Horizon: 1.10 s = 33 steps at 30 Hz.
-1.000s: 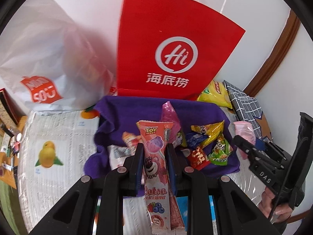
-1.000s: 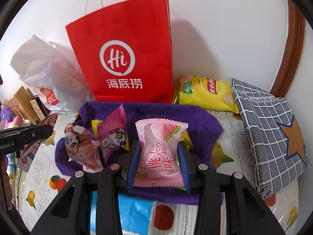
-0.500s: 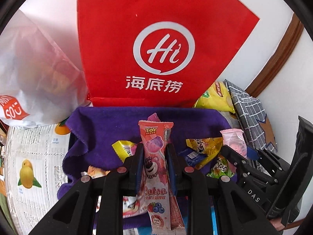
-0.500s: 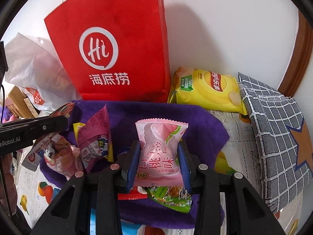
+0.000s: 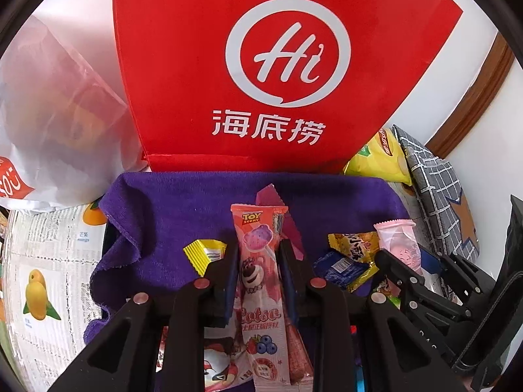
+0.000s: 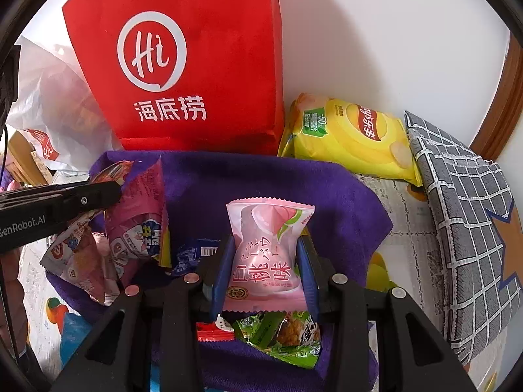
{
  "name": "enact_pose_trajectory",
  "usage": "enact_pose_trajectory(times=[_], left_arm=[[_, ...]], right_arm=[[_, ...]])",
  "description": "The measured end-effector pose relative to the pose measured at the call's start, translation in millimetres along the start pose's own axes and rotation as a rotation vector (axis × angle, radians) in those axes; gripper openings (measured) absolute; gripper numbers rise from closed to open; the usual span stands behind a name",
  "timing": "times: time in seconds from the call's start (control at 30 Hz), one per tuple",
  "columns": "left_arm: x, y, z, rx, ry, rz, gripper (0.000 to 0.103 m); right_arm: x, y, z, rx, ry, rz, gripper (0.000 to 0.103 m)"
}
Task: Organize snacks
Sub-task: 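Carry the peach packet and Toy Story packet over the purple towel with both tools, then open both tools to drop the packets onto the towel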
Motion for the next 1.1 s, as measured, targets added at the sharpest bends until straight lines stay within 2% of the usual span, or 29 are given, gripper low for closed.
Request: enact_pose_trajectory(times=[0.27, 0.43, 0.53, 0.57, 0.63, 0.7, 0.77, 0.9, 1.1], left_arm=[[-0.5, 0.6, 0.2, -0.005, -0.016, 0.004, 0.025], [-6.3, -2.4, 1.3, -0.006, 0.005, 0.007, 0.029], [-5.2, -4.3, 1.6, -0.008, -0.008, 0.014, 0.03], [-4.5, -5.6, 1.6, -0.011, -0.01, 0.017, 0.032], [-2.8, -8.3, 1.0, -0.019, -0.01, 0.016, 0.047], [2.3, -10.0, -0.1, -0.024, -0.024, 0.011, 0.054], [9.8, -12.6, -1.9, -0.038, -0.049, 0.011, 0.054], [23.1, -14.1, -3.4, -0.037, -0.063, 0.018, 0.06], [54.7, -10.1, 0.4, -0.035, -0.096, 0.011, 0.07]], right_arm=[[-3.8, -0.5, -0.6, -0.004, -0.001, 0.002, 0.039], [-3.2, -2.0, -0.4, -0.006, -0.001, 0.001, 0.039], [-3.7, -4.5, -0.2, -0.01, -0.001, 0.003, 0.04], [-4.0, -4.8, 0.6, -0.008, -0.002, 0.004, 0.042], [-4.5, -5.0, 1.9, -0.005, 0.001, 0.008, 0.046], [-4.9, -4.9, 3.3, -0.005, 0.004, 0.011, 0.051], [-4.9, -4.6, 4.3, -0.006, 0.005, 0.01, 0.06], [2.1, -2.1, 3.4, -0.008, 0.0, 0.01, 0.062], [34.7, 1.9, -2.3, -0.036, -0.032, 0.032, 0.073]])
Point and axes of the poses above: each gripper's, at about its wrist camera, not at the fingertips, and x roughly against the way its jaws point, y to its left, z to its underside, the point moved 6 cm from there along -x, roughly the way its jaws point, and after that the axes turned 7 degrees about -z, right-handed, at the moved point
